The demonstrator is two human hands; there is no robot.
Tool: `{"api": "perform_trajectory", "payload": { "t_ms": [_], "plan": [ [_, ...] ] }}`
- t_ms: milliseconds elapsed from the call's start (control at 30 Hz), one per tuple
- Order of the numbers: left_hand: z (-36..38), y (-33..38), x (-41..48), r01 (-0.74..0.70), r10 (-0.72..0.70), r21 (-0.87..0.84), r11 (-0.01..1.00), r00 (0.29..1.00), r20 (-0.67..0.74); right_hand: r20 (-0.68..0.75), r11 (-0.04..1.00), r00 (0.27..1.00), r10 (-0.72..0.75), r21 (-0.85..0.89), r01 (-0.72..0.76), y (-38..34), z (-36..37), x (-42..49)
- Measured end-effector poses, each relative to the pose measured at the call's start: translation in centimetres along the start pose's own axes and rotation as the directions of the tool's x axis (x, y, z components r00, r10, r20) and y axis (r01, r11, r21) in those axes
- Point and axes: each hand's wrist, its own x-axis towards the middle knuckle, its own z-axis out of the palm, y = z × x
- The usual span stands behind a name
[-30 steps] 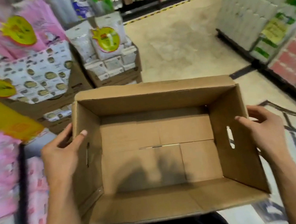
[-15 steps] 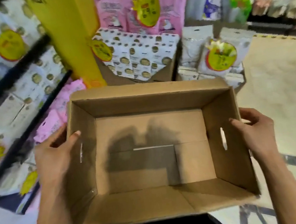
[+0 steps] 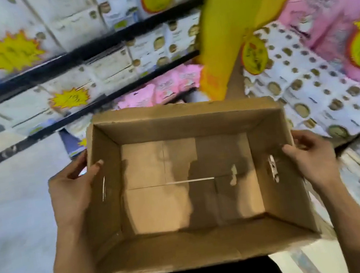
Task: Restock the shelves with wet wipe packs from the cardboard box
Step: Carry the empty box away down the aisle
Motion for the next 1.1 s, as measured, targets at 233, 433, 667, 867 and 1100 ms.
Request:
{"api": "perform_trajectory", "payload": {
  "t_ms": [233, 433, 667, 867, 1100],
  "plan": [
    [1.4, -3.8, -1.1, 0.184, -0.194, -0.063, 0.981, 0.947, -0.256, 0.262, 0.961, 0.933, -0.245, -0.060, 0.269, -5.2, 5.8, 11.3],
    [4.1, -12.3, 2.1, 0.353, -0.361, -0.080, 0.932, 0.900, -0.245, 0.382, 0.972, 0.913, -0.145, -0.117, 0.203, -3.5, 16.1, 17.1],
    [5.6, -22.2, 12.5, 0.374, -0.371, 0.060, 0.925, 0.927, -0.057, 0.541, 0.969, 0.841, -0.033, -0.189, 0.160, 2.3, 29.0, 22.3],
    [10.4, -35.8, 19.6, 0.471, -0.448, 0.213, 0.856, 0.881, -0.149, 0.661, 0.973, 0.729, 0.178, -0.231, -0.028, 11.9, 40.4, 26.4],
    [20.2, -53.0, 25.9, 0.531, -0.497, 0.374, 0.761, 0.847, -0.191, 0.658, 0.951, 0.696, 0.289, -0.279, -0.131, 26.2, 55.6, 32.2]
  ]
}}
